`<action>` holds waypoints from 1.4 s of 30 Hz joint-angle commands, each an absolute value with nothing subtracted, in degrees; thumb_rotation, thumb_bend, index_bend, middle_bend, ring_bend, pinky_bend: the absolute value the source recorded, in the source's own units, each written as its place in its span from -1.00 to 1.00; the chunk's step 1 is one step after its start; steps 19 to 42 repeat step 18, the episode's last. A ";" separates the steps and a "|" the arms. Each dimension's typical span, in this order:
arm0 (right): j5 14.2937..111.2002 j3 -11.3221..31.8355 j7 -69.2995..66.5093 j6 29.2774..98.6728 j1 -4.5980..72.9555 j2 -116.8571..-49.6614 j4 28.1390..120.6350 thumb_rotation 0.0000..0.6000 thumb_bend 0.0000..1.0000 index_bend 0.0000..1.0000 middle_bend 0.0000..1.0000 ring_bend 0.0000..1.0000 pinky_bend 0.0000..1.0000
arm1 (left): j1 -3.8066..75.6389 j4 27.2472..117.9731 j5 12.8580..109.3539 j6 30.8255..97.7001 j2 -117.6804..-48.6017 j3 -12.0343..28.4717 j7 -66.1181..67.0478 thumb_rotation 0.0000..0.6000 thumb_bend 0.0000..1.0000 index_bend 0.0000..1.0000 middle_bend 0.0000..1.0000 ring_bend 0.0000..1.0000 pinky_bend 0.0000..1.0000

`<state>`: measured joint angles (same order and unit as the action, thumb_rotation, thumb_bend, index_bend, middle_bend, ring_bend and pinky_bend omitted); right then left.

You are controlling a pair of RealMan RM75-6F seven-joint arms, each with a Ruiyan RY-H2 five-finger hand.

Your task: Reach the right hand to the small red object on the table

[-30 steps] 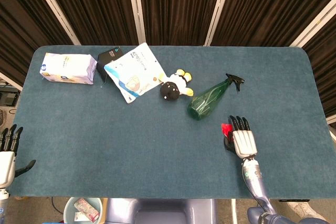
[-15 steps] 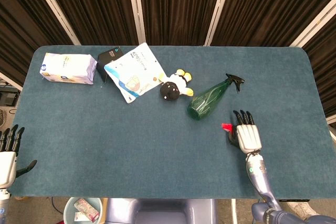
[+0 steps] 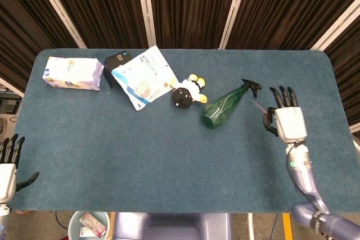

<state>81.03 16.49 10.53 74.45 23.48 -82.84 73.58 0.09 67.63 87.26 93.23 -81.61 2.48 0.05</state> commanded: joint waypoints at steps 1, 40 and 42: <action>81.95 14.57 14.29 83.67 15.18 -73.39 90.49 1.00 0.15 0.35 -0.85 -1.00 -1.00 | -0.22 68.15 87.31 94.07 -81.08 2.72 -0.64 1.00 -0.83 -1.00 -1.00 -1.00 -1.00; 91.72 -1.66 6.01 103.82 -6.81 -68.81 92.65 1.00 0.09 0.25 -0.88 -1.00 -1.00 | -2.26 69.43 91.96 101.38 -79.86 1.78 -3.29 1.00 -0.83 -1.00 -1.00 -1.00 -1.00; 91.72 -1.66 6.01 103.82 -6.81 -68.81 92.65 1.00 0.09 0.25 -0.88 -1.00 -1.00 | -2.26 69.43 91.96 101.38 -79.86 1.78 -3.29 1.00 -0.83 -1.00 -1.00 -1.00 -1.00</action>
